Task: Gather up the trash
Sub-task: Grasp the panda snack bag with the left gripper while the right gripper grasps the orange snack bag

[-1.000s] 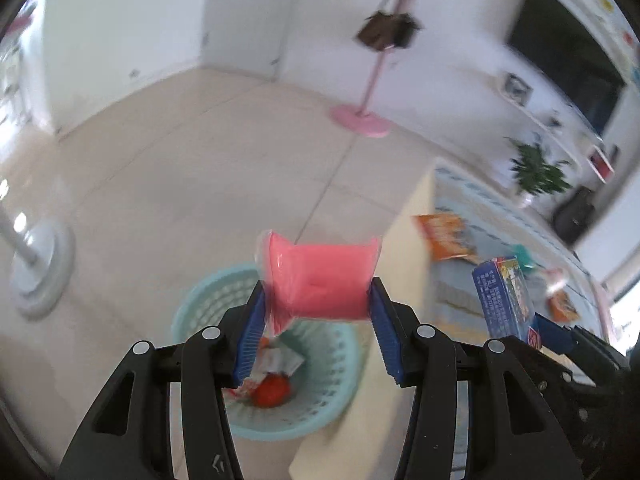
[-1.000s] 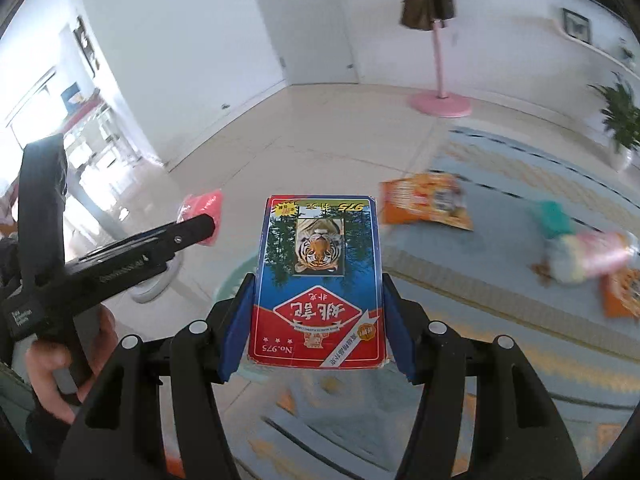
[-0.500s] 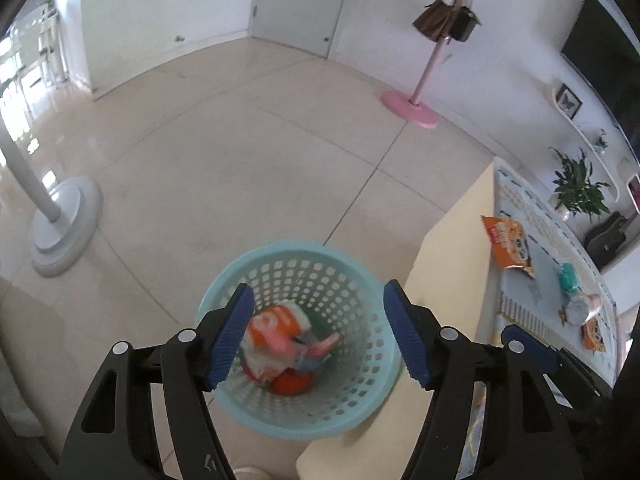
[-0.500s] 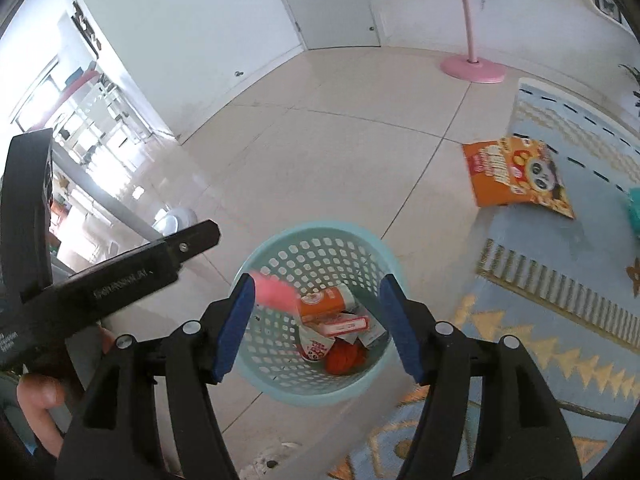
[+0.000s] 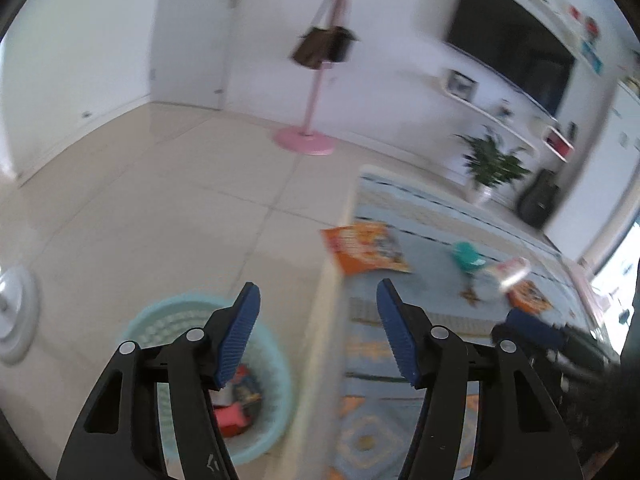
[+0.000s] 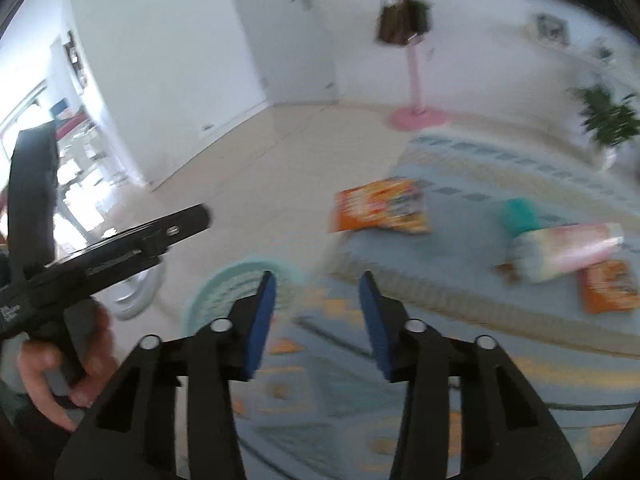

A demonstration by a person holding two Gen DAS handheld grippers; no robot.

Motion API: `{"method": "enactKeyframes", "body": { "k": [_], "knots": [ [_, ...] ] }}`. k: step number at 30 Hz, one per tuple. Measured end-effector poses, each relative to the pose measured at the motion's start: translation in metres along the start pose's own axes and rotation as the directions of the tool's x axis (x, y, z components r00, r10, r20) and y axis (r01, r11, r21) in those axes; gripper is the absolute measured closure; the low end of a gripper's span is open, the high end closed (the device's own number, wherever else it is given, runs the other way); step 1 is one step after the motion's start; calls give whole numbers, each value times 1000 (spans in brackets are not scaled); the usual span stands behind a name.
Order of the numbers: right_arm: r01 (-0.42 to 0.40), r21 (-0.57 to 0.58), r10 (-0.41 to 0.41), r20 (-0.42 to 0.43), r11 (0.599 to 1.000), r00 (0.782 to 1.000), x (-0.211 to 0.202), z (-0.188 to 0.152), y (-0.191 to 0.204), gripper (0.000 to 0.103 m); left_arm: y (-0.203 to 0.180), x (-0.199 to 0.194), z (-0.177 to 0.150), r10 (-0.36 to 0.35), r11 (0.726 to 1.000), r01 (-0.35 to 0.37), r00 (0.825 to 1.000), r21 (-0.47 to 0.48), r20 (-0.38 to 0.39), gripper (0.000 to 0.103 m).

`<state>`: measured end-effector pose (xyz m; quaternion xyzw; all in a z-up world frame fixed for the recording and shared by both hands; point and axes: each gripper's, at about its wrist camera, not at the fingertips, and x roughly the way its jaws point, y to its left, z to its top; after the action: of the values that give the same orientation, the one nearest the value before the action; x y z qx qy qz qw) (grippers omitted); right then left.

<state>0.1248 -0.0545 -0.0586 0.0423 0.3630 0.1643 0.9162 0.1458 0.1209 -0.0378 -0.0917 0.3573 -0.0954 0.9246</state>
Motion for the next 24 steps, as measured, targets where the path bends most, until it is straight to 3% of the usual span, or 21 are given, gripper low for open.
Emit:
{"method": "enactKeyframes", "body": {
  "k": [5, 11, 19, 22, 24],
  "knots": [
    [131, 63, -135, 56, 989, 989, -34, -13, -75, 69, -38, 33, 6, -56, 998, 57, 998, 30, -40, 45],
    [323, 83, -327, 55, 943, 943, -43, -36, -158, 69, -61, 96, 21, 27, 995, -20, 996, 94, -80, 43],
    [331, 167, -334, -10, 929, 943, -31, -72, -213, 69, -88, 173, 23, 102, 976, -67, 981, 207, -163, 41],
    [320, 161, -327, 18, 934, 945, -33, -70, -212, 69, -82, 192, 24, 77, 982, -32, 969, 186, -235, 41],
    [324, 159, -329, 6, 932, 944, -31, -70, -210, 69, -80, 199, 24, 70, 981, -21, 965, 192, -254, 35]
  ]
}}
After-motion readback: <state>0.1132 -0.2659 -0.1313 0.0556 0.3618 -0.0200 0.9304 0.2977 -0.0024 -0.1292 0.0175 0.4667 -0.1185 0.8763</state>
